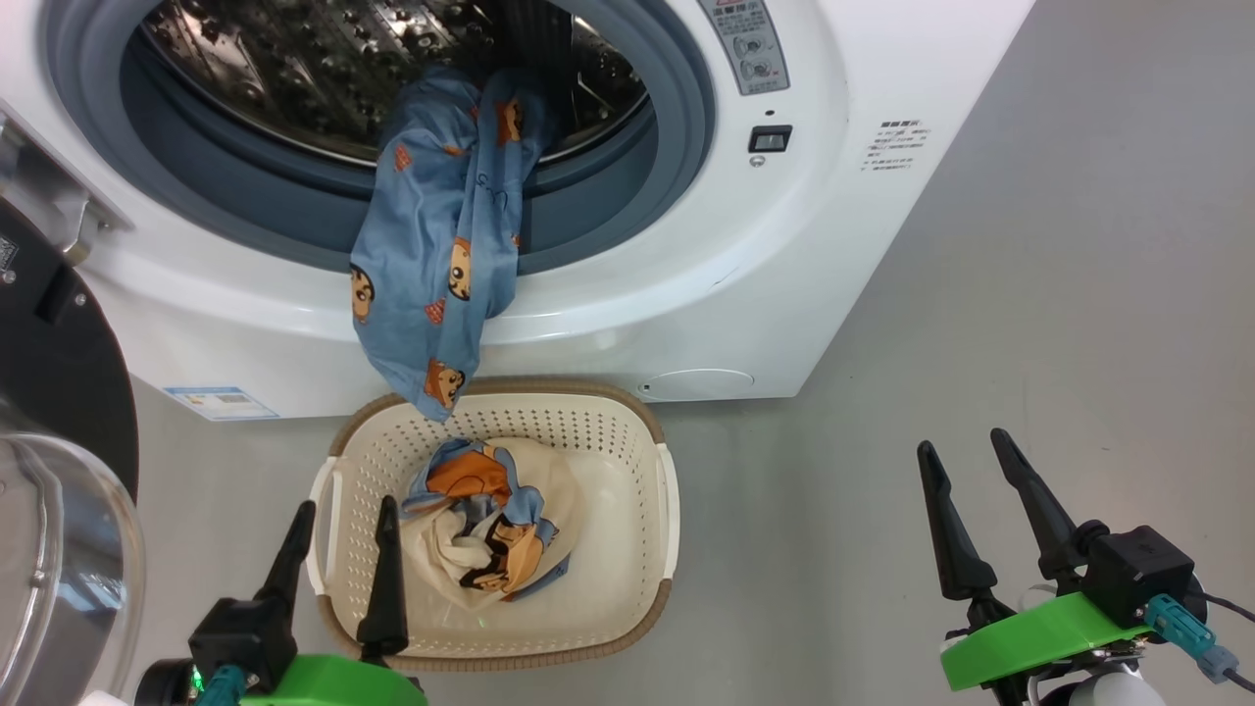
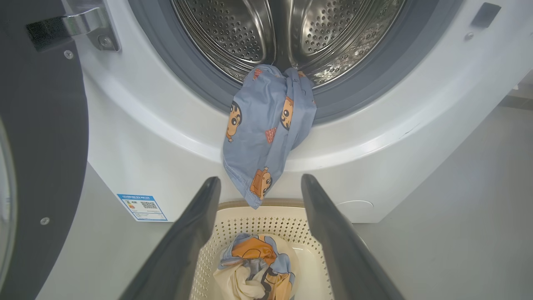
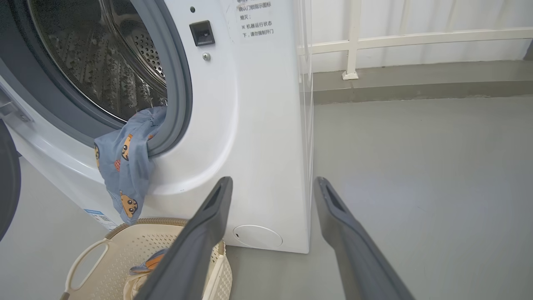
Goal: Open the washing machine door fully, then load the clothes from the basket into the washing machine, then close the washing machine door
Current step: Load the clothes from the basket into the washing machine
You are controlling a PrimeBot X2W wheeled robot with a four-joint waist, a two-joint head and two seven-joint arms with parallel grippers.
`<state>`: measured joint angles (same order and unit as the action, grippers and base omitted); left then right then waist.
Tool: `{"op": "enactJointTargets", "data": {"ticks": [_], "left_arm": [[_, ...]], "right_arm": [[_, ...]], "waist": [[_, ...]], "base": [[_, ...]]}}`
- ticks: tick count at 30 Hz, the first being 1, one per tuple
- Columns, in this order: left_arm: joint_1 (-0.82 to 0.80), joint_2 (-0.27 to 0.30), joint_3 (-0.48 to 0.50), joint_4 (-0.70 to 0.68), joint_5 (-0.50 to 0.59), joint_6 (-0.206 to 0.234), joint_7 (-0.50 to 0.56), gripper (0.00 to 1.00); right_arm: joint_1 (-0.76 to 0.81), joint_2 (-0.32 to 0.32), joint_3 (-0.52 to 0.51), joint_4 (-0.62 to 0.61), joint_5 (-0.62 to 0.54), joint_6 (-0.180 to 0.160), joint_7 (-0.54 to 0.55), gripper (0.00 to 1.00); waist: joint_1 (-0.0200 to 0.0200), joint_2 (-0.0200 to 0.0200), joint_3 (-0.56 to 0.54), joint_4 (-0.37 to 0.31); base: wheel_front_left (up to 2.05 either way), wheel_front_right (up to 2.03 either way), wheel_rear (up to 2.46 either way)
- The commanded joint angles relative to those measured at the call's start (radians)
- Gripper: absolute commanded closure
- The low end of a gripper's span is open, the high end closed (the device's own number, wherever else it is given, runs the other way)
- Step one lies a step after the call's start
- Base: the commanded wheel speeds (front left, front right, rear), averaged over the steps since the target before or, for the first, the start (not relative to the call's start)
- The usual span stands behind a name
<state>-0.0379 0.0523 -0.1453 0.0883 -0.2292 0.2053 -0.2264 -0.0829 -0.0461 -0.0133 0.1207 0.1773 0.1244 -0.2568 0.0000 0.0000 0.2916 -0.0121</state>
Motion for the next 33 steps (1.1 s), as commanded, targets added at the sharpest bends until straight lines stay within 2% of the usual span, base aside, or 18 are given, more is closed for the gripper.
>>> {"op": "enactJointTargets", "data": {"ticks": [1,13,19,22,26,33], "left_arm": [[0.003,0.018,0.029,-0.034,-0.01,-0.004,0.004,0.0],[-0.001,0.031,0.028,-0.05,-0.02,-0.003,0.007,0.0],[-0.053,0.04,0.014,-0.031,-0.018,-0.015,0.024,0.0],[-0.101,0.046,0.014,0.002,-0.032,-0.032,0.034,0.0],[-0.204,0.063,0.023,0.103,-0.066,-0.076,0.046,0.0],[-0.334,0.094,0.036,0.261,-0.091,-0.121,0.049,0.0]], "right_arm": [[0.006,-0.004,0.023,-0.026,-0.009,0.006,-0.005,0.0],[0.002,-0.004,0.022,-0.026,-0.012,0.006,-0.005,0.0],[-0.013,-0.004,0.029,-0.021,-0.006,0.006,-0.005,0.0],[-0.024,-0.004,0.038,-0.024,0.0,0.006,-0.005,0.0],[-0.044,-0.004,0.047,-0.024,0.006,0.006,-0.005,0.0],[-0.062,-0.004,0.052,-0.022,0.018,0.006,-0.005,0.0]], "waist": [[0.0,0.0,0.0,-0.001],[0.0,0.0,0.013,-0.011],[0.0,0.0,0.042,-0.028],[0.0,0.0,0.065,-0.045],[0.0,0.0,0.1,-0.086],[0.0,0.0,0.136,-0.134]], "base": [[0.0,0.0,0.0],[0.0,0.0,0.0],[0.0,0.0,0.0],[0.0,0.0,0.0],[0.0,0.0,0.0],[0.0,0.0,0.0]]}}
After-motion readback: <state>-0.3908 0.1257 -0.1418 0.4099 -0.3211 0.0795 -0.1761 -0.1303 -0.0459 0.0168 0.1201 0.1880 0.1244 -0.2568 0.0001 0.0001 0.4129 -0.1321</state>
